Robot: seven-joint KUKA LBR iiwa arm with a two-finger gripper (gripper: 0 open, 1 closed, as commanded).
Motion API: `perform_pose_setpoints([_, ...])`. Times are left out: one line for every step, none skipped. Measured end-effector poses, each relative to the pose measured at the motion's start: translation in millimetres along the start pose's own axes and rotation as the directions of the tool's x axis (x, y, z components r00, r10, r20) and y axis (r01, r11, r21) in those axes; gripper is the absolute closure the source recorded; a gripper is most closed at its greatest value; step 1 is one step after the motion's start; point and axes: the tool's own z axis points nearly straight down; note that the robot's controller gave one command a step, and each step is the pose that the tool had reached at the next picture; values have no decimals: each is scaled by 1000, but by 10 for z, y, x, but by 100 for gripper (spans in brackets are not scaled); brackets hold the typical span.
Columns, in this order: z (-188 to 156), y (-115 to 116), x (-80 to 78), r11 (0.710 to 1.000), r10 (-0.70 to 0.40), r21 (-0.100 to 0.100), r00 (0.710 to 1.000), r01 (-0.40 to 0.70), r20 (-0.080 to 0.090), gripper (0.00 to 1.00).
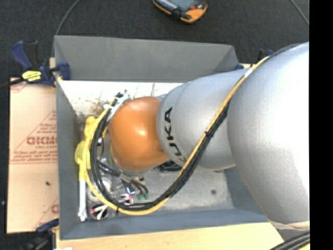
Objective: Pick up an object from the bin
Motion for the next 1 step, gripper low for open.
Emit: perform_pose_setpoints([676,-76,-14,985,174,-3,985,-174,9,0])
